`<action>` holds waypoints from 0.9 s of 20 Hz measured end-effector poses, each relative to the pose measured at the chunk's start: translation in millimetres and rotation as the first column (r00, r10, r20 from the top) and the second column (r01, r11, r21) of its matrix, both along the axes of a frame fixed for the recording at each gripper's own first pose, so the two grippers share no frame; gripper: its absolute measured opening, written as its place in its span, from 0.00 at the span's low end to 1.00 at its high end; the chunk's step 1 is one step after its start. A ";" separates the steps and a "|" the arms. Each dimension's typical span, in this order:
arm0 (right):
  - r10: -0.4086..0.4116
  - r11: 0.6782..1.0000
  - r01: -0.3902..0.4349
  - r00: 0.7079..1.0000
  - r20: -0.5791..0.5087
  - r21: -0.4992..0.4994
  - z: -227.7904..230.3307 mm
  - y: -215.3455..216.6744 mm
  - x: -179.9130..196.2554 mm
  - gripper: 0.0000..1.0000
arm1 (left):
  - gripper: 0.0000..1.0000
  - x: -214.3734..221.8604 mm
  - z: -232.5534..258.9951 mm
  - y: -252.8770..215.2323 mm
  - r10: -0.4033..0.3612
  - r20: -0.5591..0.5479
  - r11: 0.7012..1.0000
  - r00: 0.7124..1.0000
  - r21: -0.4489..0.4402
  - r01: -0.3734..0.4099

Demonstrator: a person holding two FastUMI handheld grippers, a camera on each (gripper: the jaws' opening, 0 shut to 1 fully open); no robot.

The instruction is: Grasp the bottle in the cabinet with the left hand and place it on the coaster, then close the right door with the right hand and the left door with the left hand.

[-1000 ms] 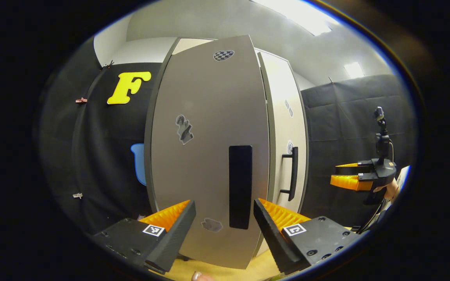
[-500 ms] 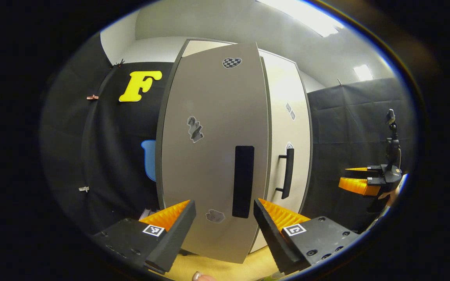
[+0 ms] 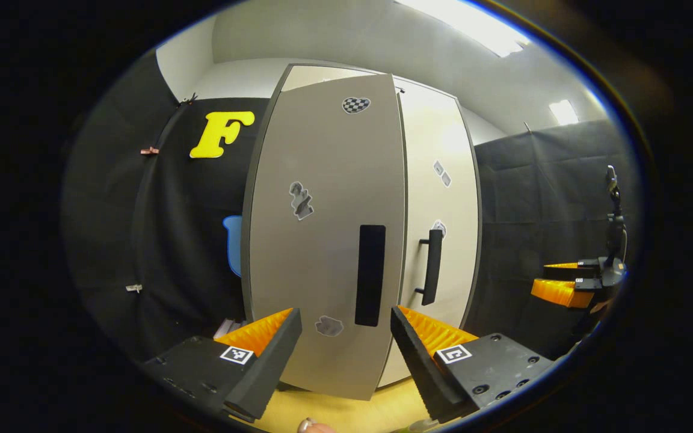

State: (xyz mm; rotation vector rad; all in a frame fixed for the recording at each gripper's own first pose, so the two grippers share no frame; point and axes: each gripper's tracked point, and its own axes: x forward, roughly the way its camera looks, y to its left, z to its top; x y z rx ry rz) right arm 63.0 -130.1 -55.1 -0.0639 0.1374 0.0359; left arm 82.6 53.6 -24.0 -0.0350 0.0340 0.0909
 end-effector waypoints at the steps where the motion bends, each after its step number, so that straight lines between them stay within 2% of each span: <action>1: -0.001 1.000 0.001 1.000 0.001 0.003 0.8 0.0 -0.8 0.98 | 0.93 -0.3 1.2 -0.3 0.002 0.001 1.000 1.000 -0.005 -0.002; 4: -0.013 1.000 0.013 1.000 0.012 0.004 3.9 -2.5 -2.8 0.98 | 0.95 -1.6 6.0 6.8 0.030 0.008 0.999 1.000 0.021 -0.030; 12: -0.021 1.000 0.021 1.000 0.017 -0.001 4.8 -0.5 1.0 0.98 | 0.95 -4.9 -0.6 5.0 0.048 -0.010 0.998 0.999 0.028 -0.047; 18: -0.017 1.000 0.017 1.000 0.013 -0.006 2.2 3.6 18.5 0.98 | 0.95 3.9 3.9 9.2 0.058 0.001 0.998 0.998 0.030 -0.058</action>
